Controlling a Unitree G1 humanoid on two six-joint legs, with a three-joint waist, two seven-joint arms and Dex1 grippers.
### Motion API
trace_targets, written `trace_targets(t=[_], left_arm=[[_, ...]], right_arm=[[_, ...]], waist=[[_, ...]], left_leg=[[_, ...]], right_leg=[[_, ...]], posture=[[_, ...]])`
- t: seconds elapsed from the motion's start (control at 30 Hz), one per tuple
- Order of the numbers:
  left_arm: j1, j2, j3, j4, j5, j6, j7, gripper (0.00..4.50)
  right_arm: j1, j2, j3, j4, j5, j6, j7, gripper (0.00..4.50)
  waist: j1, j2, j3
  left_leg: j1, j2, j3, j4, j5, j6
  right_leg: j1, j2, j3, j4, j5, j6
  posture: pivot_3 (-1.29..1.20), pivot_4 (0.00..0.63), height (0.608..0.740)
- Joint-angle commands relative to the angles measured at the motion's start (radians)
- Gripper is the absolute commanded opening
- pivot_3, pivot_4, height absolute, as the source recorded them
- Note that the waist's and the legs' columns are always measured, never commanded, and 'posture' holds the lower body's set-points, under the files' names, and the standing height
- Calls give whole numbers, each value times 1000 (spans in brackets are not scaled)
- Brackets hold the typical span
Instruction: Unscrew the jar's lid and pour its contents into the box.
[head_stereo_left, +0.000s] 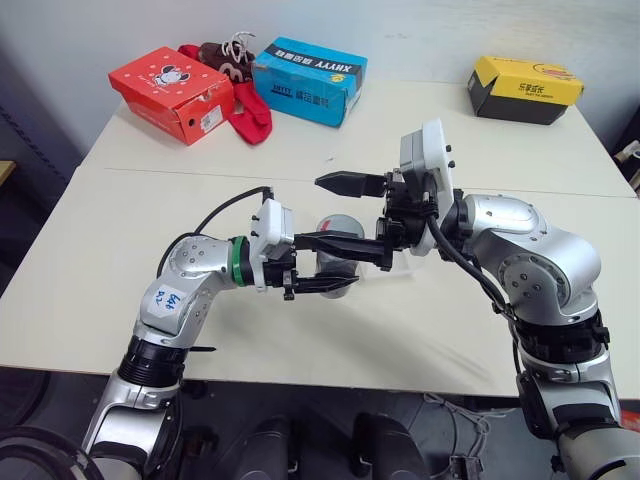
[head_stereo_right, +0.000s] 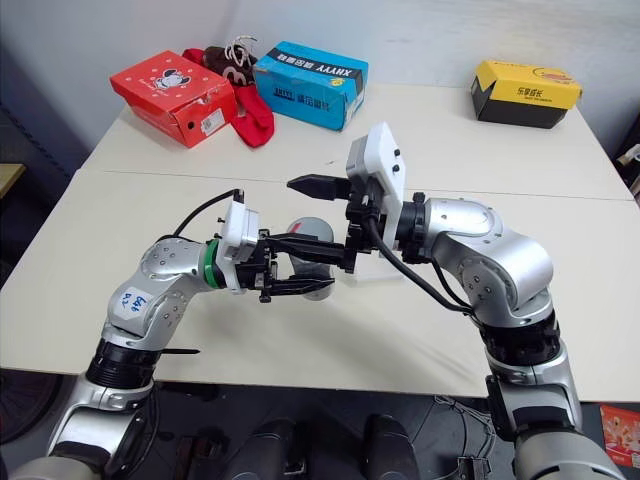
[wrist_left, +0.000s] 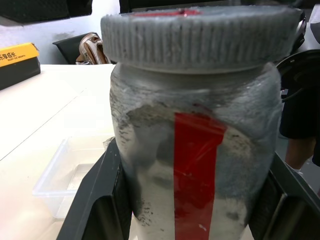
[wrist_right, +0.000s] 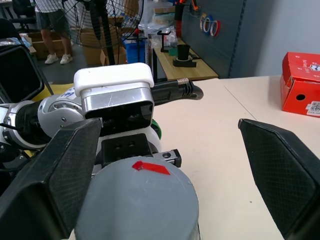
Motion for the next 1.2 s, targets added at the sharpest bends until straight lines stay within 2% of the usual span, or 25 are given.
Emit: trace_targets(t=[0.03,0.3,0.9,1.2], left_arm=[[-1,1,11,-34,-8,-9,4,2316],[4,5,16,-36,-7,-8,8,2316],[-1,10,15,-34,-10,-7,6,2316],[-2,11,15,-27,-8,-9,4,2316]], right_arm=[[8,-23,-22,-6,4,-18,39,4450],[14,-48,-48,-13,52,25,69,4450],[63,-70,-62,23,12,-34,100,4450],[39,-60,-93,-18,101,14,106,4450]], waist=[[1,0,0],[0,0,0],[1,0,0],[1,0,0]], left_leg=[[0,0,0,0,0,0],[0,0,0,0,0,0],[0,0,0,0,0,0],[0,0,0,0,0,0]], right_leg=[[0,0,0,0,0,0],[0,0,0,0,0,0],[0,0,0,0,0,0],[0,0,0,0,0,0]], posture=[[0,150,740],[0,150,740],[0,150,740],[0,150,740]])
